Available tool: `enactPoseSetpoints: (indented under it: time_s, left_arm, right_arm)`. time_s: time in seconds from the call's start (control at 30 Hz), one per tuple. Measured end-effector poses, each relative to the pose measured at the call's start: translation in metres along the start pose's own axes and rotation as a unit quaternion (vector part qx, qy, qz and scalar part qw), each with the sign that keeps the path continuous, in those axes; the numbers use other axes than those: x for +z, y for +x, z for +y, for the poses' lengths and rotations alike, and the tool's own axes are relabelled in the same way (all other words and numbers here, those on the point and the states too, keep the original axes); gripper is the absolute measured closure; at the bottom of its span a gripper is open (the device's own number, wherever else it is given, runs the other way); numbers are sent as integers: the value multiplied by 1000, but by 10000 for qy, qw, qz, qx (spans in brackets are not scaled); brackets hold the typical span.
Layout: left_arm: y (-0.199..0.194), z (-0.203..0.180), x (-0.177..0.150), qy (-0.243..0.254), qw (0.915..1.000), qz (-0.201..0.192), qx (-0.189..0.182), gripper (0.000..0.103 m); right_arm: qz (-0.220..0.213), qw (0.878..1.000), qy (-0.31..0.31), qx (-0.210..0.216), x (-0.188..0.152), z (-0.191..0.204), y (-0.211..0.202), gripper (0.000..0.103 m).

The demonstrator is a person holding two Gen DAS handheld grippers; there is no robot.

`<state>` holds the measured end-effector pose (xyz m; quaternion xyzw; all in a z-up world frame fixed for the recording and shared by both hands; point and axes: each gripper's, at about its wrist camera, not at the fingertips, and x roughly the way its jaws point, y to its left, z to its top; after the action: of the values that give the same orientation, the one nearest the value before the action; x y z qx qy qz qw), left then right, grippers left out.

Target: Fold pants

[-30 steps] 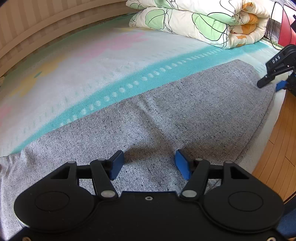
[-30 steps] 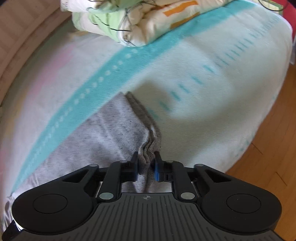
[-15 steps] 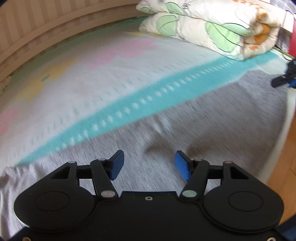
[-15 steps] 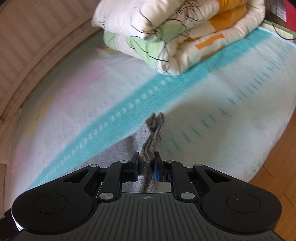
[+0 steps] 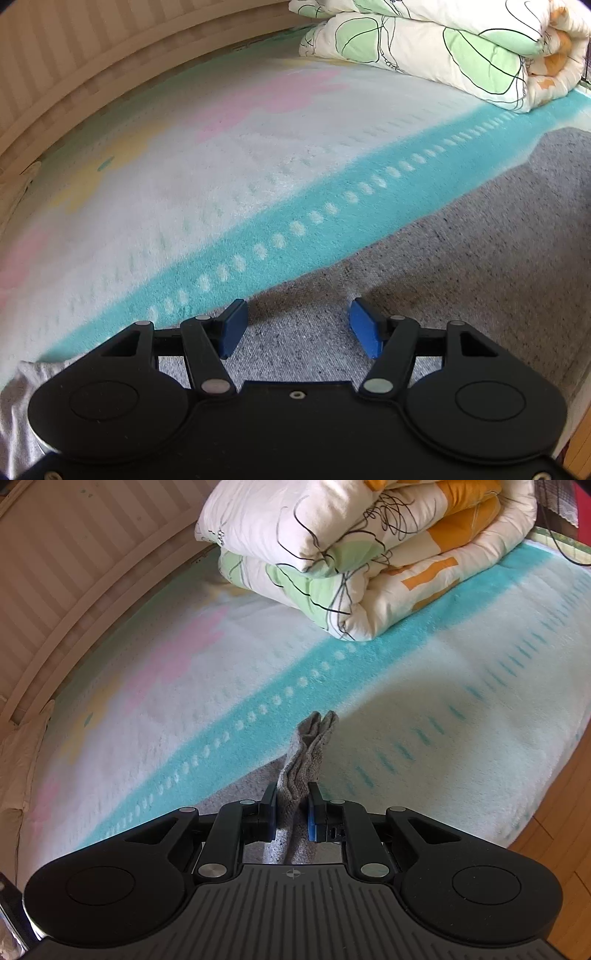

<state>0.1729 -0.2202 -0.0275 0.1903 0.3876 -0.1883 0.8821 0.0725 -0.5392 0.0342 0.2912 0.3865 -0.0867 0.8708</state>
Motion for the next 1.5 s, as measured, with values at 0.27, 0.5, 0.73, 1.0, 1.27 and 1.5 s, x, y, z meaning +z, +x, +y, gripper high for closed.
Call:
enactPoseSetpoints:
  time_s: [0.27, 0.5, 0.73, 1.0, 1.27, 1.5]
  left_arm:
    - [-33, -5, -28, 43, 9991, 234, -338, 36]
    - [-52, -1, -47, 45, 9960, 445, -779, 36]
    - [-39, 46, -29, -775, 9952, 399, -451, 39]
    - [-35, 121, -24, -1956, 9800, 266, -233, 39]
    - [-39, 184, -57, -2772, 9604, 272, 77, 40]
    - [-36, 229, -95, -3243, 9430, 541, 510, 43]
  right_arm:
    - [-127, 9996, -134, 229, 3, 15, -8, 88]
    - [-298, 9968, -446, 585, 5, 50, -22, 88]
    - [-275, 9794, -1211, 1595, -6, 131, -33, 88]
    - [629, 9419, -2051, 2586, -52, 227, -6, 88]
    - [1303, 9131, -2664, 2799, -110, 292, 23, 88]
    - [1529, 8868, -3569, 2507, -162, 332, 28, 88]
